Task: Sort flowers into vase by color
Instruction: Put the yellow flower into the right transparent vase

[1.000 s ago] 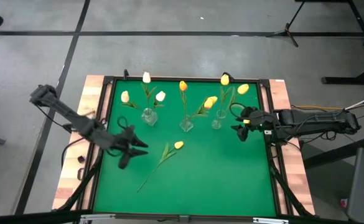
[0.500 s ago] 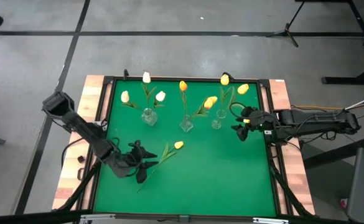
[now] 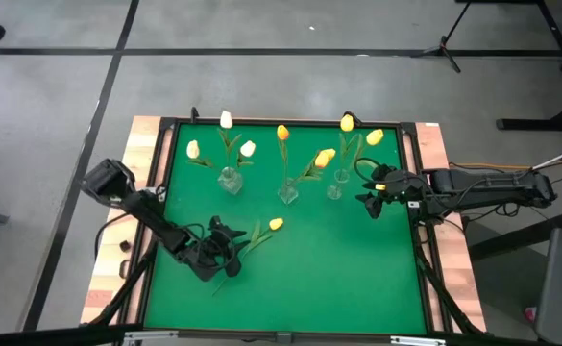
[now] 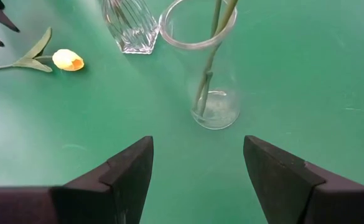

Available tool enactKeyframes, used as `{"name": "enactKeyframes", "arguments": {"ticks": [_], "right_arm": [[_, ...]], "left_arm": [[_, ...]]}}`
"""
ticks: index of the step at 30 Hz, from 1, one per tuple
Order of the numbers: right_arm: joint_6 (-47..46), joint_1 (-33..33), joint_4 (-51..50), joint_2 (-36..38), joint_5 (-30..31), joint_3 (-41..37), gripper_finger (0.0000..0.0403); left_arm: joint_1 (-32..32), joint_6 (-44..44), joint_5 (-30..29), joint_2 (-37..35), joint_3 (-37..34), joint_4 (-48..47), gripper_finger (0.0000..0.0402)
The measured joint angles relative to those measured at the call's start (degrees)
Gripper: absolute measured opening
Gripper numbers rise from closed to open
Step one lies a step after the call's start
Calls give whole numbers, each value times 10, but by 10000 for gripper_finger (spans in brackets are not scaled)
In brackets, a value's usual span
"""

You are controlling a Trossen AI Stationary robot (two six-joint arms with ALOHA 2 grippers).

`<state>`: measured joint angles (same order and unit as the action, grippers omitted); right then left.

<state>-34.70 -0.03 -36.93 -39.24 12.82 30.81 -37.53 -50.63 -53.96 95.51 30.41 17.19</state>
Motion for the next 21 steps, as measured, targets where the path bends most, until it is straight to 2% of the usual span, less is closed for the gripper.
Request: {"name": "enactKeyframes", "arguments": {"ticks": [9,21], "right_arm": [[0,0,1,0,0,0,250],[0,0,8,0,-10,0,250]], "left_arm": [[31,17,70,43,34,1,144],[30,-14,102,77,35,8,144]]}}
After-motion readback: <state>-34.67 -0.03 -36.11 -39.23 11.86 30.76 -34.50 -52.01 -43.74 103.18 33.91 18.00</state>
